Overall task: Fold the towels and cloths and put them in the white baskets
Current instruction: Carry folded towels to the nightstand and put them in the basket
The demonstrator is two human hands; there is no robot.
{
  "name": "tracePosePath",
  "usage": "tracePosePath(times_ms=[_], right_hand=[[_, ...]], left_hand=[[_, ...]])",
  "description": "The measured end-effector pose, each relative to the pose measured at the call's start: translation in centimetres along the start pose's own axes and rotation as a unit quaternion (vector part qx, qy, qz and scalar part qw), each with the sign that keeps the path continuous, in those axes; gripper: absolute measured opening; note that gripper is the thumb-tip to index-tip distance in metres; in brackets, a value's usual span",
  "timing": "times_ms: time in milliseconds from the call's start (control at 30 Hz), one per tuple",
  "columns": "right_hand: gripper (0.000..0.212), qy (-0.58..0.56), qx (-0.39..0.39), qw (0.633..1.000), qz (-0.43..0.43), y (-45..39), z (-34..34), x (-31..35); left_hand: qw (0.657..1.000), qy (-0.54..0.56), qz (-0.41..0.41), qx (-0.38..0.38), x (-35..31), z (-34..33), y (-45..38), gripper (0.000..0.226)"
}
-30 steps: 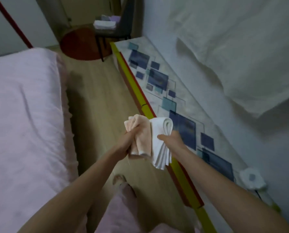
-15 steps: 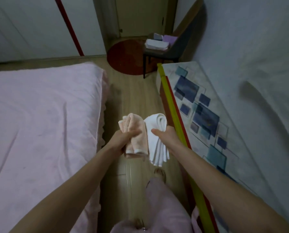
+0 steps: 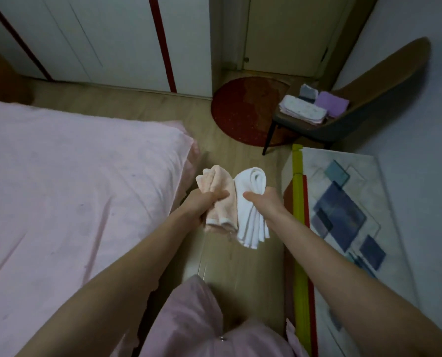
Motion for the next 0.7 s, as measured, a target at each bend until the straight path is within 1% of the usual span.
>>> tracePosePath(times_ms=[67,200,300,367,433,500,567,633,700], right_hand=[[0.035,0.009,0.005,1.000,0.004,-4.8,-0.5,2.9],[0.035,0.012,-0.007,1.000,0.017,-15.0,-2.5,9.5],[0.031,0.012,-0.017,1.000,0.007,-21.5,-3.7,14.4],[0.032,0.010,-0.025,1.000,0.002,-25.5,-4.2,18.1],[0.040,-0.001,-0.037,0.999,0.004,-29.8,-4.4,21.7],[0.047,0.017,-0.045,0.999,-0.001,-33.6,-4.6,24.7],[0.044,0.032,-0.040,0.999,-0.006,-37.6,-5.0,27.3],[0.042,0.040,-0.030,0.999,0.006,-42.1,-5.9,30.4],[0.043,0.042,-0.017,0.999,0.021,-47.4,-7.4,33.9]], left_hand=[[1.000,0.015,0.015,-0.010,-2.8,-0.2,-4.7,0.056],[0.998,0.048,0.031,-0.016,-9.8,0.4,-14.7,0.061],[0.998,0.037,0.040,-0.006,-15.5,0.5,-21.1,0.057],[0.998,0.037,0.048,0.001,-19.8,0.7,-25.0,0.065],[0.997,0.033,0.063,0.009,-23.9,0.8,-29.0,0.074],[0.996,0.013,0.084,0.032,-27.0,0.2,-32.6,0.065],[0.994,0.008,0.098,0.046,-29.4,-0.1,-36.2,0.053],[0.994,0.023,0.097,0.041,-32.3,0.2,-40.2,0.044],[0.997,0.034,0.073,0.023,-35.5,0.9,-45.3,0.040]])
Point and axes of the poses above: each hand's wrist, its own y-axis away from the middle knuckle, its own z-axis out of the back of the hand, x = y × z, the point moved 4 cm from there along -y, towards the middle knuckle, and after that the axes turned 7 degrees about -x, right-handed, at the moved point
